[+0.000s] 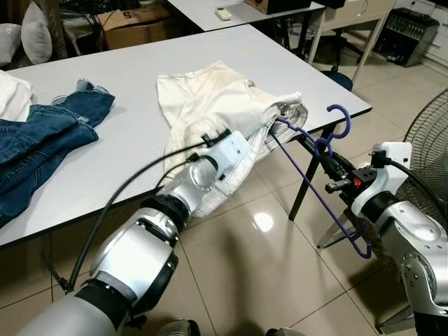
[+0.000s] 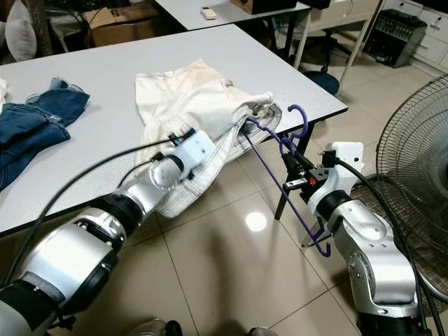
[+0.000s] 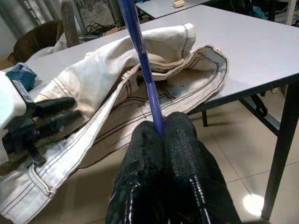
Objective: Hang hanger
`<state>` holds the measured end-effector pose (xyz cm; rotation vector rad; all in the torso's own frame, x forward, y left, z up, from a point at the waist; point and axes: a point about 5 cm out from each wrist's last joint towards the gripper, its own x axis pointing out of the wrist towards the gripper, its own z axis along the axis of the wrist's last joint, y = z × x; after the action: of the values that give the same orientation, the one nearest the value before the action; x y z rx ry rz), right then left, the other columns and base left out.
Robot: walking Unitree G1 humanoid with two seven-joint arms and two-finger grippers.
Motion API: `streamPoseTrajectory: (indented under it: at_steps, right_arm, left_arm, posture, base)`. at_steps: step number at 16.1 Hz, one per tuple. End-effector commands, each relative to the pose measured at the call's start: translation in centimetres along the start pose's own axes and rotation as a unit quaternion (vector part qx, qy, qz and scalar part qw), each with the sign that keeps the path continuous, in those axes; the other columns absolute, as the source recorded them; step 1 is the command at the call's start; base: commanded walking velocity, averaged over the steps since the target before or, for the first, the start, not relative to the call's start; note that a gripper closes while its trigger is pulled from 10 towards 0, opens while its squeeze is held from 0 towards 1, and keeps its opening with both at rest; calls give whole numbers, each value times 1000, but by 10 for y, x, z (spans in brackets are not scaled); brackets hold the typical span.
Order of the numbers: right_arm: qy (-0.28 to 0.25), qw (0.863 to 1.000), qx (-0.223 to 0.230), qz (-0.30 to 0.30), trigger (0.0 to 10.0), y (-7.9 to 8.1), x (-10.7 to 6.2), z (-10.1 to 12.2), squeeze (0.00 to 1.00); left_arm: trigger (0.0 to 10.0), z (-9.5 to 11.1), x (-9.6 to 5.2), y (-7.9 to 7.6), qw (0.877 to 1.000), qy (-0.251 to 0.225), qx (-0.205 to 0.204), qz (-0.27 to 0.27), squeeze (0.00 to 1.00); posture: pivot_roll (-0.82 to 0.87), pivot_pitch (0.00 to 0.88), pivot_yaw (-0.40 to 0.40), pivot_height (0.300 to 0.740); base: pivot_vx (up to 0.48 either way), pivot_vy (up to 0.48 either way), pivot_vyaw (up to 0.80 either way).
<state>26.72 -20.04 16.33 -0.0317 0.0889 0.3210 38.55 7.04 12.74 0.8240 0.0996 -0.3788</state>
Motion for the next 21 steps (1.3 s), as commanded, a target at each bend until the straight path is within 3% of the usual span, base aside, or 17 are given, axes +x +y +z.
streamPoseTrajectory:
  at_steps: [1,6,9,11,12,13,16,18,20,21]
  right_arm:
    - [-9,1000,2,-16,10000,-3,-5,4,0]
    - [-7,1000,8,-28,10000,-1,-10,-1,0]
    - [-5,999,12,-37,10000,0,-15,-4,0]
    - [-3,999,15,-44,10000,0,-19,-6,0]
    - [-3,999,16,-47,10000,0,-20,-7,0]
    - [-2,999,16,-50,10000,-1,-21,-8,0]
    - [0,998,17,-54,10000,-1,-22,-9,0]
    - [1,998,17,-55,10000,-1,-23,-10,0]
    - [1,998,19,-56,10000,0,-23,-10,0]
    - [1,998,19,-57,10000,0,-23,-10,0]
  left_arm:
    - [0,-2,0,8,1000,9,1,17,0]
    - [0,-6,0,8,1000,18,-5,20,0]
    - [0,-13,-1,9,998,33,-45,25,0]
    - [0,-21,-3,17,989,50,-127,49,0]
    - [0,-22,-3,24,980,46,-184,64,0]
    - [0,-21,-4,31,973,41,-214,80,0]
    - [0,-18,-5,51,955,5,-267,130,0]
    - [0,-17,-6,53,951,-7,-274,140,0]
    - [0,-27,-9,61,896,6,-406,178,0]
    - [0,-40,-11,62,828,31,-523,199,0]
  posture:
    - [-173,17,48,740]
    - [-175,13,57,740]
    - [-181,11,65,740]
    - [-185,11,70,740]
    - [-185,11,76,740]
    - [-184,11,76,740]
    - [-179,11,76,740]
    - [-179,12,76,740]
    - [-185,12,81,740]
    - [-185,12,81,740]
  base:
    - [0,0,0]
    - [0,0,0]
    - [0,0,0]
    - [0,0,0]
    - [0,0,0]
    - [0,0,0]
    - [0,0,0]
    - [0,0,0]
    - [0,0,0]
    - [0,0,0]
